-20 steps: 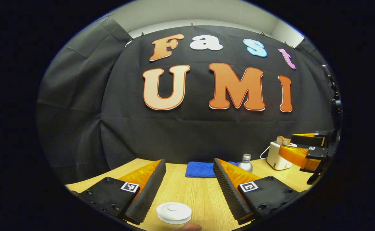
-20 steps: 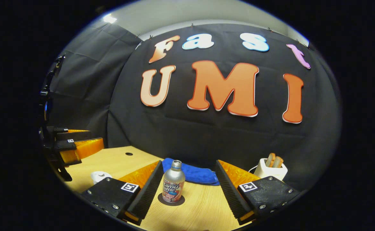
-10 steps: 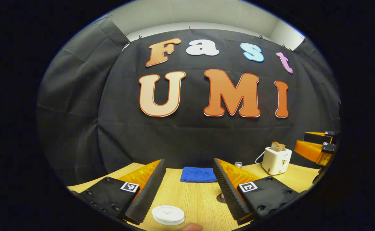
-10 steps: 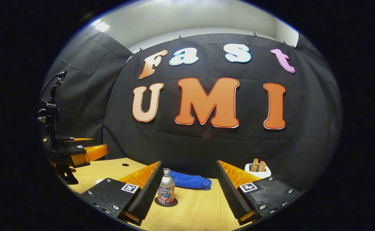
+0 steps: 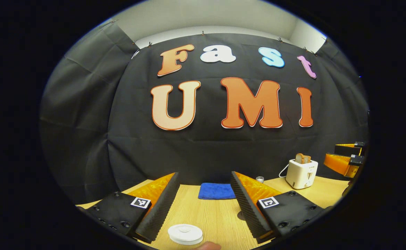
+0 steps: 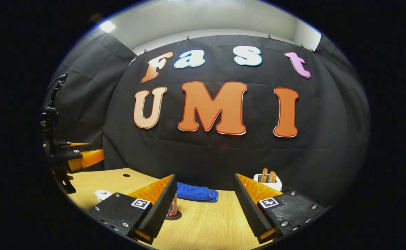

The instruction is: Open the teacup lid with one hand, grasp the water bottle and pour water into the teacup with the other hand; after pouring, place the water bottle on the coaster and then close the teacup lid.

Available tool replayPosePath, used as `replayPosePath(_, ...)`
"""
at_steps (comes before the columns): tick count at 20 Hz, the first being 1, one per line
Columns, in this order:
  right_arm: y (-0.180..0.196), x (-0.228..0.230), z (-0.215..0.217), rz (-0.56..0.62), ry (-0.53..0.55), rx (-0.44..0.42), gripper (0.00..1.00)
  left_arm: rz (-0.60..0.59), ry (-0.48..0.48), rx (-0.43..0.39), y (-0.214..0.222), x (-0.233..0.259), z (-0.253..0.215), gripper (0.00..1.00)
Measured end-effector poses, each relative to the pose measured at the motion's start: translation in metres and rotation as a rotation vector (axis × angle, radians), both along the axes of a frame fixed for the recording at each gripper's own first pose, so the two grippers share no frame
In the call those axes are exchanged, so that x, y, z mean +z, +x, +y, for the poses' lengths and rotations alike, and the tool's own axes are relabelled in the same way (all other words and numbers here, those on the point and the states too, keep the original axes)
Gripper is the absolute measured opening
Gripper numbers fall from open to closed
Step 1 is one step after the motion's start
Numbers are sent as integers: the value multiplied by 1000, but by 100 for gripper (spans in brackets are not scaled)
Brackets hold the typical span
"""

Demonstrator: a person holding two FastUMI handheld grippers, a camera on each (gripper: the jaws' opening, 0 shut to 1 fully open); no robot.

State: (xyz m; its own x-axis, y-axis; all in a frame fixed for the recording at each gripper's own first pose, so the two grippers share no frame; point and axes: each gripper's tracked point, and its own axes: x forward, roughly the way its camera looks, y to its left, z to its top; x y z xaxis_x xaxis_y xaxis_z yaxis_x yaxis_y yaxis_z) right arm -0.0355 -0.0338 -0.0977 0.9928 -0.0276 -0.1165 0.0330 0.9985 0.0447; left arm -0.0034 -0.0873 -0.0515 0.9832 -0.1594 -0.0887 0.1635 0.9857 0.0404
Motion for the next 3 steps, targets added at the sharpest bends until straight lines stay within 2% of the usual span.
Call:
replayPosePath(1,1,5,1,-5,-7,2,97,-5,-12,-9,0,5,-3,100)
replayPosePath(3,2,12,2,-19,-26,0,97,-15,-1,5,3,14,2,94)
